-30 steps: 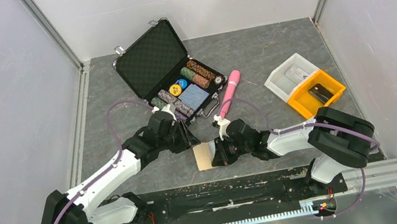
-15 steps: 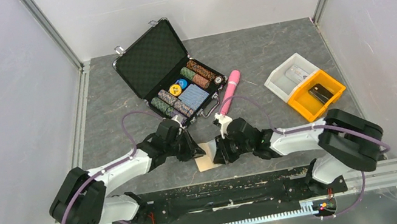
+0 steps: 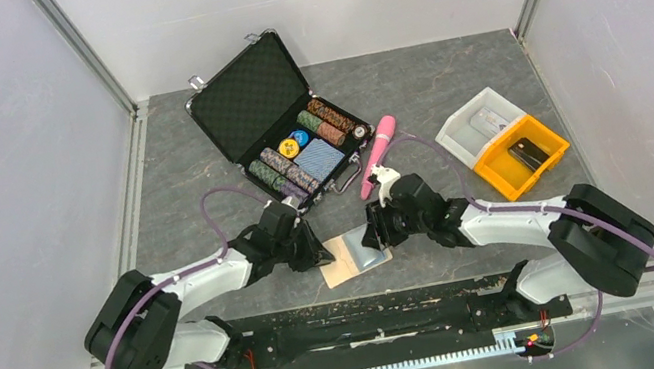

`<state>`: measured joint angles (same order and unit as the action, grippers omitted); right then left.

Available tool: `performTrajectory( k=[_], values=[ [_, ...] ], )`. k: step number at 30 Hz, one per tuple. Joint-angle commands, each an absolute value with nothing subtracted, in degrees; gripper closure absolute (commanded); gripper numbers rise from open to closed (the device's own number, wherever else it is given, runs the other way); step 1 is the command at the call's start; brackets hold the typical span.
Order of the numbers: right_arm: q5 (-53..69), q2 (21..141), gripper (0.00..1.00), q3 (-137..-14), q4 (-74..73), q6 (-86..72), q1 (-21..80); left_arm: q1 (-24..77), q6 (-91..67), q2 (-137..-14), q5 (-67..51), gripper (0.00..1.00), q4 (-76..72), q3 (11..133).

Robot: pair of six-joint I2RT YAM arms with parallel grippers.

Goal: Take the credit cards out of the card holder
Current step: Remove the credit card from the card holder.

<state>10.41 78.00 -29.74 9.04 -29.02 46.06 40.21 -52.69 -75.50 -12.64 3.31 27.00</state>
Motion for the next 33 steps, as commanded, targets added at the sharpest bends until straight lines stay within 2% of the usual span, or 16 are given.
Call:
performTrajectory(
  k=[1,16,33],
  values=[
    [10.99,78.08,0.57,-30.38,8.58,-27.51,45.66,40.00,-51.15,-76.29,-12.12,0.75,0.98,25.59],
    [11.88,80.26,0.50,-28.83,10.17,-29.17,45.66,39.99,-51.33,-77.27,-12.57,0.74,0.83,25.87],
    [22.01,76.83,0.55,-25.93,23.29,-36.53,45.66,39.99,-51.77,-77.90,-13.26,0.73,0.19,25.93]
  ],
)
